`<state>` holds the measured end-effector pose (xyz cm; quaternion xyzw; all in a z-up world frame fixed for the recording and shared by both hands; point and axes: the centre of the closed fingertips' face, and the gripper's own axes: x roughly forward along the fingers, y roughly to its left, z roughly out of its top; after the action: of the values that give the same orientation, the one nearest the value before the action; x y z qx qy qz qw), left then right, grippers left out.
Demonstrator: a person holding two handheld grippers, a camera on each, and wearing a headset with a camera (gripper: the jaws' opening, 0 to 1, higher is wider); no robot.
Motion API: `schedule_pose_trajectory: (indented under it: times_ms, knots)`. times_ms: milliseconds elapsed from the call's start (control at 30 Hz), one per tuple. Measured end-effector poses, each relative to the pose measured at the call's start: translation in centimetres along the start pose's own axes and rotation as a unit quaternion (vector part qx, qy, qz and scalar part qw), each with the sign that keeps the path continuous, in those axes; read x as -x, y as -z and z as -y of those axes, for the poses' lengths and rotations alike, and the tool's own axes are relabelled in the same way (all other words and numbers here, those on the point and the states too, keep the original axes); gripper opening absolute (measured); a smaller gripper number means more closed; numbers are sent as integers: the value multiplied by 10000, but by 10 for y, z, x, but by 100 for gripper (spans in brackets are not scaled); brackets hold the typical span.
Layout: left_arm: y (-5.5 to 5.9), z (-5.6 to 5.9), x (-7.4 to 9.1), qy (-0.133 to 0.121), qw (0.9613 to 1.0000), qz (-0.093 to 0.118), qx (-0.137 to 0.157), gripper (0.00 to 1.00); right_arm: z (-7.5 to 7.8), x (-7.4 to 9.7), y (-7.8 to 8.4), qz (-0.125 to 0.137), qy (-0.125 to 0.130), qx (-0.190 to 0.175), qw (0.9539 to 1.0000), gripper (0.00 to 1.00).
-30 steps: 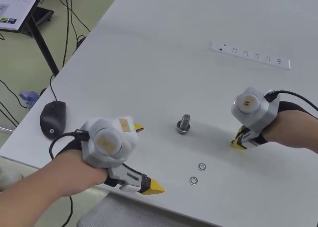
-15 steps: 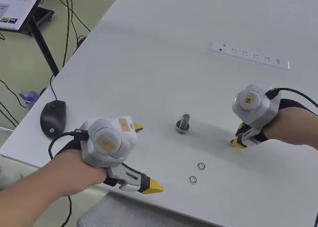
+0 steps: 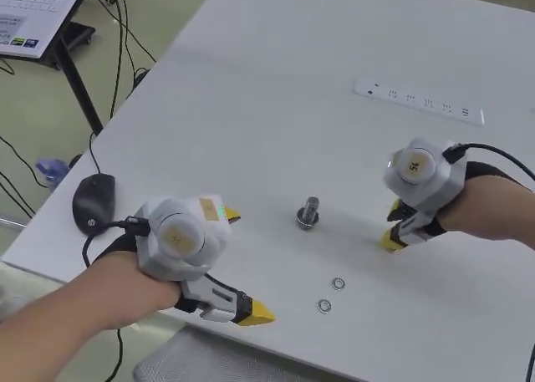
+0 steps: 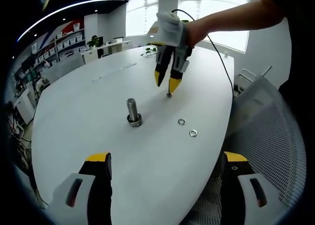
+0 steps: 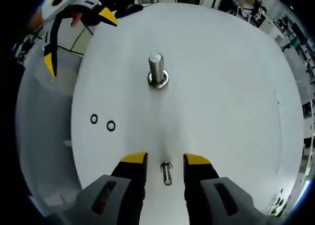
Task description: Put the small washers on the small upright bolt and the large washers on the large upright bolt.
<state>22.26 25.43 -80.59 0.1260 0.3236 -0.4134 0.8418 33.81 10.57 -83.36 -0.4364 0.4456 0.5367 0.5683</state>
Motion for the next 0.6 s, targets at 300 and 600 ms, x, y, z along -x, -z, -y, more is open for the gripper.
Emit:
schedule_pose_trajectory:
  times_ms: [300,600]
  knots:
    - [-1,1,4,-37,10000,2,-43,95,-16,0,-18,258,-112,316,9991,33]
    - [1,1,5,-65,10000,30,-43,95,-32,-4,-29,384,-189,419,9982,34]
